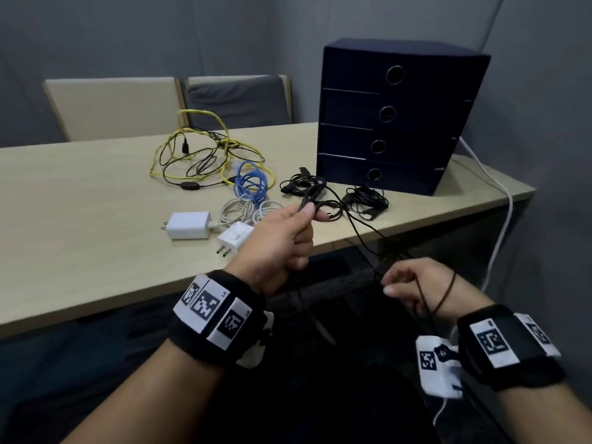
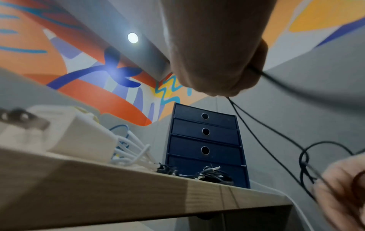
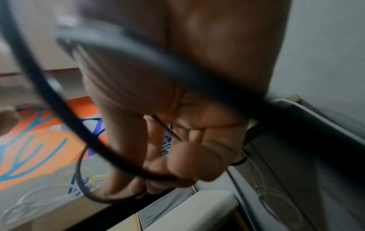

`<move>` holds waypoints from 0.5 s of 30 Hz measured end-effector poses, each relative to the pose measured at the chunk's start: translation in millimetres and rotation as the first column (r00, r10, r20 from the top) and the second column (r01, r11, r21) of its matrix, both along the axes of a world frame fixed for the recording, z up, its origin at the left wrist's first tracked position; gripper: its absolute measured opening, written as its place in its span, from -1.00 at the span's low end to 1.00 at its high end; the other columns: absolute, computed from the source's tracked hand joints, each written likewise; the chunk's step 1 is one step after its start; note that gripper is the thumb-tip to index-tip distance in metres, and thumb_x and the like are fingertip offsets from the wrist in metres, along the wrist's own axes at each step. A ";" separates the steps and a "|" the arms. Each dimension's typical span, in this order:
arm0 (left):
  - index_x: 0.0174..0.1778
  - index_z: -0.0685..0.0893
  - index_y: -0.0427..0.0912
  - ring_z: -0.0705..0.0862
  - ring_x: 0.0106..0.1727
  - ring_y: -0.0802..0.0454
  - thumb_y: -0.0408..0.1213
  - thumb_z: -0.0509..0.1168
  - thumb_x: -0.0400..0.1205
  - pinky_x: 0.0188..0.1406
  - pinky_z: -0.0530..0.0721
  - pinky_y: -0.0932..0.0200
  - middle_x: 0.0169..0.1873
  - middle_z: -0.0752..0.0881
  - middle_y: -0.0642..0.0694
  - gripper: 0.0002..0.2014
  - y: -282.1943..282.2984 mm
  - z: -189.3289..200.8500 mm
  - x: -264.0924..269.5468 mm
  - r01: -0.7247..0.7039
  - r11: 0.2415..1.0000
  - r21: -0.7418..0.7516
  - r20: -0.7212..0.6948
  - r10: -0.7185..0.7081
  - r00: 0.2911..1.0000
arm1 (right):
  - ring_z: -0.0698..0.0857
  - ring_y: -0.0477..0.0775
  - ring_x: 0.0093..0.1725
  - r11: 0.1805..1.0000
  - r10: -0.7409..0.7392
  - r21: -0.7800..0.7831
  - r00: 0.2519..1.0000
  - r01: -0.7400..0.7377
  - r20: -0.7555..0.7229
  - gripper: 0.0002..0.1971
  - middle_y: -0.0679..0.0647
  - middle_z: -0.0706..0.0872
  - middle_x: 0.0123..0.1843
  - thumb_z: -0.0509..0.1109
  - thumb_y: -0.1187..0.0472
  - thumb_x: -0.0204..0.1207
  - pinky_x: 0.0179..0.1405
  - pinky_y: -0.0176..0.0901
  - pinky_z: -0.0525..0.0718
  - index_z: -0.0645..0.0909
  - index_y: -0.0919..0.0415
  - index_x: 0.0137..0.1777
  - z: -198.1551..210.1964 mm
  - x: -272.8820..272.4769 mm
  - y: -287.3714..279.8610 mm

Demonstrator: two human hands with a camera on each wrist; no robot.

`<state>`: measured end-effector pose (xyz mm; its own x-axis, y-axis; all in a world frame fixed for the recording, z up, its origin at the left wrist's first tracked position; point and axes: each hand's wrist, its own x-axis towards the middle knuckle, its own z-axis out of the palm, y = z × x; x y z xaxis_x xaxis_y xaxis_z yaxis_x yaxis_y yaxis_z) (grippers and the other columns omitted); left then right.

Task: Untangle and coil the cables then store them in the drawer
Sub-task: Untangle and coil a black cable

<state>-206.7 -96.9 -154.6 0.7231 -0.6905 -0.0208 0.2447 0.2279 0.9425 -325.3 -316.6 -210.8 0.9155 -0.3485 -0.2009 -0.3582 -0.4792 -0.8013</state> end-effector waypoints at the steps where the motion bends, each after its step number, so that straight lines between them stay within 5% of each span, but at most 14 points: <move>1: -0.07 0.60 -0.22 0.10 -0.60 0.22 -0.19 0.10 0.77 -0.71 0.06 0.41 -0.56 0.20 0.05 -0.76 0.5 -0.2 0.7 -0.004 1.000 0.012 0.030 0.004 1.000 | 0.49 -0.17 -0.65 0.998 0.026 -0.054 0.999 -0.028 -0.027 -0.82 -0.05 0.57 -0.57 0.46 0.49 0.49 -0.71 -0.32 0.45 0.65 0.21 -0.20 -1.2 3.3 -0.5; 4: -0.07 0.60 -0.22 0.11 -0.61 0.24 -0.13 0.09 0.76 -0.65 -0.03 0.33 -0.58 0.22 0.08 -0.72 1.2 0.8 0.9 -0.013 1.000 0.002 0.047 0.013 0.999 | 0.56 -0.09 -0.47 0.993 0.024 -0.117 0.999 -0.027 -0.026 -0.71 0.04 0.60 -0.39 0.38 0.58 0.49 -0.54 -0.30 0.56 0.64 0.14 -0.16 -1.8 11.4 -0.7; 8: -0.09 0.59 -0.20 0.13 -0.59 0.22 -0.07 0.03 0.78 -0.64 -0.01 0.33 -0.56 0.26 0.06 -0.66 4.7 6.9 5.4 -0.079 0.997 -0.006 0.026 0.079 0.997 | 0.59 -0.02 -0.30 0.999 0.047 -0.027 0.999 -0.047 0.024 -0.61 0.13 0.63 -0.22 0.32 0.66 0.48 -0.41 -0.40 0.55 0.64 0.09 -0.11 10.2 16.3 1.8; 11: -0.08 0.58 -0.19 0.14 -0.56 0.20 -0.09 0.04 0.79 -0.66 0.04 0.35 -0.54 0.29 0.05 -0.69 5.8 8.4 7.9 -0.112 0.993 -0.038 0.027 0.113 0.993 | 0.70 0.04 -0.10 0.995 0.103 -0.002 0.995 -0.103 -0.011 -0.52 0.22 0.73 -0.01 0.37 0.71 0.41 -0.19 -0.30 0.63 0.67 0.06 -0.01 15.7 14.9 0.8; 15: -0.10 0.54 -0.15 0.16 -0.60 0.23 -0.10 0.03 0.79 -0.71 0.07 0.39 -0.56 0.32 0.07 -0.72 11.3 13.1 14.3 -0.172 0.974 -0.150 -0.028 0.170 0.985 | 0.66 -0.25 0.17 0.983 0.118 0.136 0.992 -0.124 0.052 -0.38 0.09 0.73 0.21 0.42 0.66 0.40 -0.23 -0.24 0.68 0.67 -0.13 0.18 22.5 3.8 -5.3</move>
